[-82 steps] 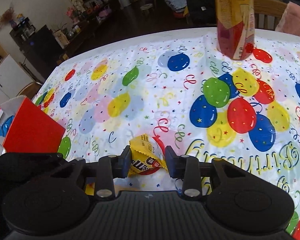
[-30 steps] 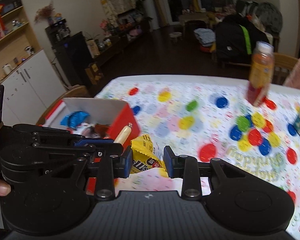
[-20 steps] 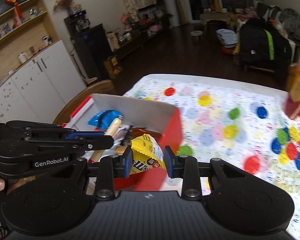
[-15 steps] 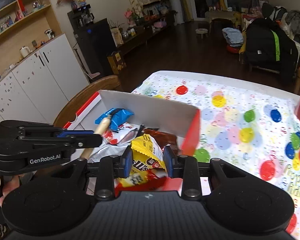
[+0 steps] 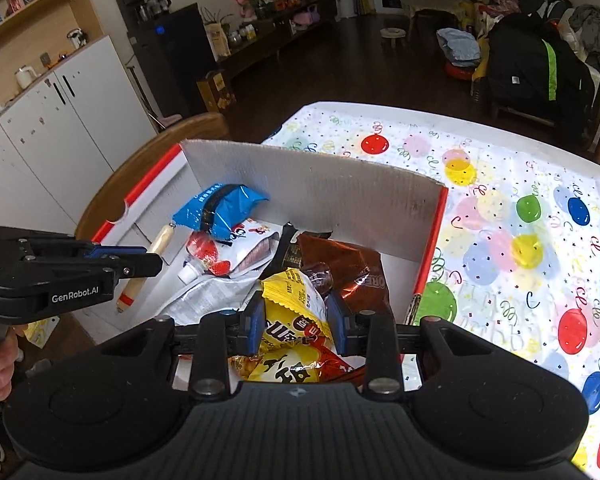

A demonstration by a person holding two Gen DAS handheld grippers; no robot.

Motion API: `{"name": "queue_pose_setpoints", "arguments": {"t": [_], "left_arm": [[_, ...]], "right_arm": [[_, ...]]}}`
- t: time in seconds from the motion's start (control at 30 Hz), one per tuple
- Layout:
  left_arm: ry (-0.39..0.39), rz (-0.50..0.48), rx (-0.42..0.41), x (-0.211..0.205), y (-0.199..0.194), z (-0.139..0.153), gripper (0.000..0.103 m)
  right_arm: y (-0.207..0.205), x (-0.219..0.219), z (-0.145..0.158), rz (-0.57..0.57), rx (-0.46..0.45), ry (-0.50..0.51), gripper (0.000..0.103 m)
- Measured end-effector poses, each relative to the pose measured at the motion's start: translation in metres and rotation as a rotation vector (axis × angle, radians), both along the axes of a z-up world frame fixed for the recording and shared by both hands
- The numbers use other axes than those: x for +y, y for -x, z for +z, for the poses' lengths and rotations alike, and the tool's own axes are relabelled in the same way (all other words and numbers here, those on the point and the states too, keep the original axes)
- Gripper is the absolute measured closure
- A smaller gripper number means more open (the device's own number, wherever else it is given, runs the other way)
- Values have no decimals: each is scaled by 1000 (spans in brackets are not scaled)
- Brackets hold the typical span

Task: Organize snacks
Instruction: 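Carry the M&M bag and wooden stick into the red box and release both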

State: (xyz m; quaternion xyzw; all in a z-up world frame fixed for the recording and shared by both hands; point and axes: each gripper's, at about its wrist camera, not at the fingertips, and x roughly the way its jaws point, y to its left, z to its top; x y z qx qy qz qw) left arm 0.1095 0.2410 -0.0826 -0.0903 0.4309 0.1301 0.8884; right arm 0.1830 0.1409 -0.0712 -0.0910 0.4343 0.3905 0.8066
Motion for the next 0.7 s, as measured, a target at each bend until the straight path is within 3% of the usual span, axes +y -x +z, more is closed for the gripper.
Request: {"name": "queue_pose_setpoints", "arguments": {"t": [0.57,0.7], "left_arm": [[16,-35,78,8,-9,-31,95],[24,-34,86,10,-8,-33,91]], "right_arm": [[3,11,-16,-23,6,63,71],[3,11,-16,-34,11,61,70]]}}
